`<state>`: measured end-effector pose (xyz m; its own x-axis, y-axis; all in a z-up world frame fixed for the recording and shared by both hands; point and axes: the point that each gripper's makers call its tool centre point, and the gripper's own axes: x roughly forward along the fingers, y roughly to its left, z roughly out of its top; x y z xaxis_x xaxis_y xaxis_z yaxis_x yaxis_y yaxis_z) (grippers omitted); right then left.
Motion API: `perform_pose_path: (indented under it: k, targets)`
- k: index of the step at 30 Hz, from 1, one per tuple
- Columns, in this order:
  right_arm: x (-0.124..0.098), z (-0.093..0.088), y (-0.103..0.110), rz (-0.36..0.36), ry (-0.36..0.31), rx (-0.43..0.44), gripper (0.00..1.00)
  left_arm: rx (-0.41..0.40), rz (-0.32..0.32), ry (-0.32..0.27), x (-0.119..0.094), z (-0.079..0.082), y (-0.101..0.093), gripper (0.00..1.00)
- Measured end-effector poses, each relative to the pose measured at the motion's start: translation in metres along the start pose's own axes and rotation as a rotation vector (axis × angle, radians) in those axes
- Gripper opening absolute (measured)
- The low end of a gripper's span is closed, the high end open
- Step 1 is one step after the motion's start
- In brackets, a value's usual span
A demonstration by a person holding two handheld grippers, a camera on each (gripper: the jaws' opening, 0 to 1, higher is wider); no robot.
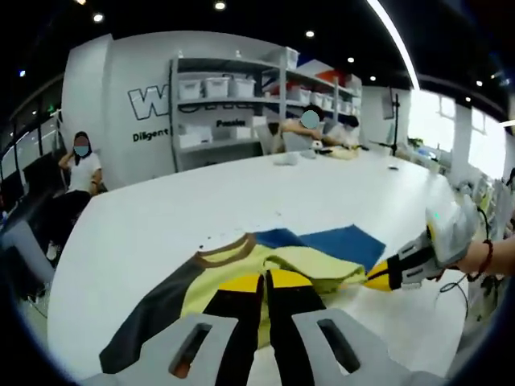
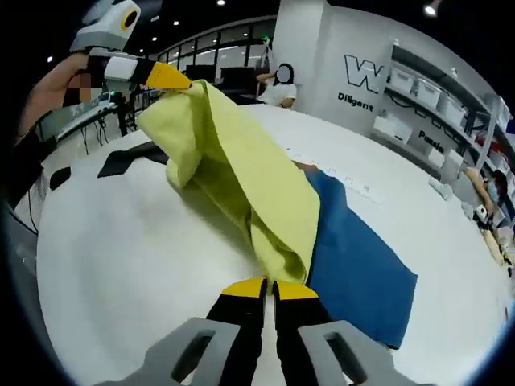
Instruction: Fold the garment on the visible template until the final outline fits inside the template.
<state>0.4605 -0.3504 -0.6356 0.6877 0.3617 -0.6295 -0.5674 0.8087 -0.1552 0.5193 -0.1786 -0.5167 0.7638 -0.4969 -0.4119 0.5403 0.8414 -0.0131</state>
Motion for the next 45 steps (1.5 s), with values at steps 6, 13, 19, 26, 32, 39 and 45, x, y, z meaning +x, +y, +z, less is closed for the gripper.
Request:
perform_pose_path:
  k: [6, 13, 19, 26, 32, 39, 45]
  targets:
    - [-0.023, 0.007, 0.008, 0.002, -0.016, -0.119, 0.00, 0.007, 0.009, -0.009, -0.023, 0.002, 0.002, 0.01]
    - [-0.050, 0.008, 0.027, 0.048, -0.018, -0.232, 0.00, 0.000, 0.020, -0.023, -0.052, 0.000, 0.006, 0.01]
    - [-0.069, 0.006, 0.041, 0.062, -0.024, -0.275, 0.00, 0.026, 0.034, -0.003, -0.079, -0.016, 0.009, 0.01]
    - [-0.091, 0.003, 0.058, 0.079, -0.011, -0.379, 0.00, 0.071, 0.000, 0.025, -0.108, -0.035, 0.002, 0.01]
    - [-0.106, -0.007, 0.069, 0.108, 0.022, -0.452, 0.00, 0.085, -0.018, 0.071, -0.127, -0.054, 0.000, 0.01]
    - [-0.122, -0.014, 0.074, 0.116, 0.059, -0.517, 0.00, 0.097, -0.048, 0.144, -0.143, -0.084, -0.008, 0.01]
    - [-0.128, -0.024, 0.082, 0.140, 0.098, -0.576, 0.00, 0.141, -0.077, 0.214, -0.153, -0.110, -0.016, 0.01]
